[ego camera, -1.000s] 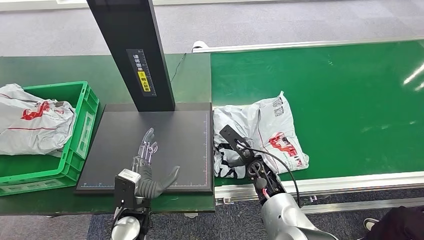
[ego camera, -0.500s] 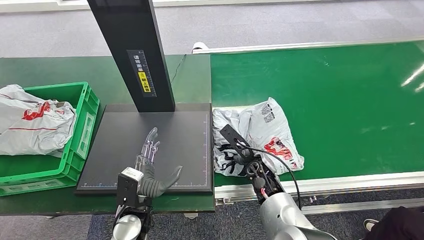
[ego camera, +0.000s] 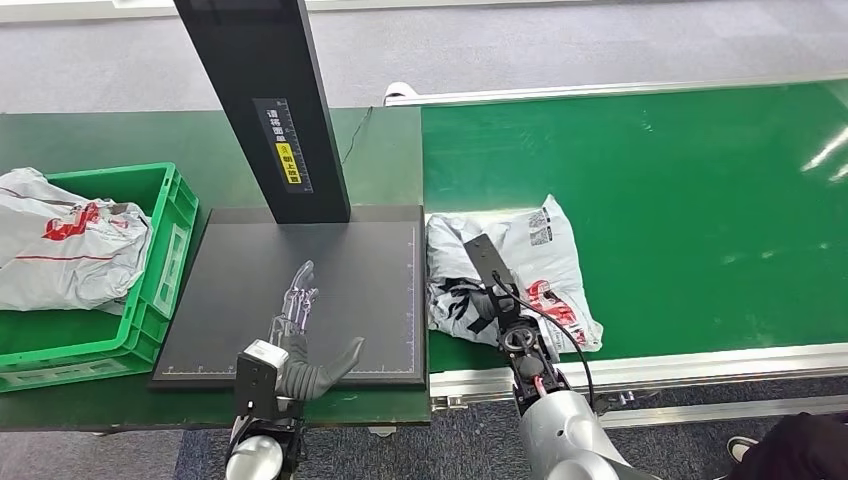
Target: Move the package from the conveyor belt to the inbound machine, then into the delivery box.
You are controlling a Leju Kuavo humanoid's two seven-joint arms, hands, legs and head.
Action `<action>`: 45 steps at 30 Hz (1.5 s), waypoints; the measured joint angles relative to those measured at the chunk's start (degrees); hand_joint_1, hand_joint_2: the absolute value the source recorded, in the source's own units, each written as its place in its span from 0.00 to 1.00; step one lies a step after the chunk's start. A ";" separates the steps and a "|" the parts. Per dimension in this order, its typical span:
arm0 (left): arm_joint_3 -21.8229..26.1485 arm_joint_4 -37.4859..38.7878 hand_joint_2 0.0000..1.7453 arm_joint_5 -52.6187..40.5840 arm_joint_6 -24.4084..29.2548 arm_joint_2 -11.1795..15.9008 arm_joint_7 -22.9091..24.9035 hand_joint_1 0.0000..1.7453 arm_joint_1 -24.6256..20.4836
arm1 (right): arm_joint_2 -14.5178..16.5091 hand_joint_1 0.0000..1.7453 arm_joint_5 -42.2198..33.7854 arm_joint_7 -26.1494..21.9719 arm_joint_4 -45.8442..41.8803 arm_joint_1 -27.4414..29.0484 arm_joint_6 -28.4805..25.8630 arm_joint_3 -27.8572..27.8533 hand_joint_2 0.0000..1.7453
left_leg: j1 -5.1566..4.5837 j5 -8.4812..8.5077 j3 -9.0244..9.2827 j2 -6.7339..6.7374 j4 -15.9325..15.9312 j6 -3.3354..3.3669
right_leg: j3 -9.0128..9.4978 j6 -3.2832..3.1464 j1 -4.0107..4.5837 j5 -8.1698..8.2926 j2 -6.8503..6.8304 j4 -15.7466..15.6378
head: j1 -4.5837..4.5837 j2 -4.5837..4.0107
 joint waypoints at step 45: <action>5.21 -5.73 1.00 -2.89 0.18 -0.64 -3.24 0.00 5.96 | 3.08 1.00 -45.54 -26.57 -40.64 7.44 12.76 37.90 1.00 | 0.02 0.03 -0.20 0.08 -0.02 -0.05 | -0.21 -0.05 0.04 0.02 -0.03 0.00 | -0.01 0.00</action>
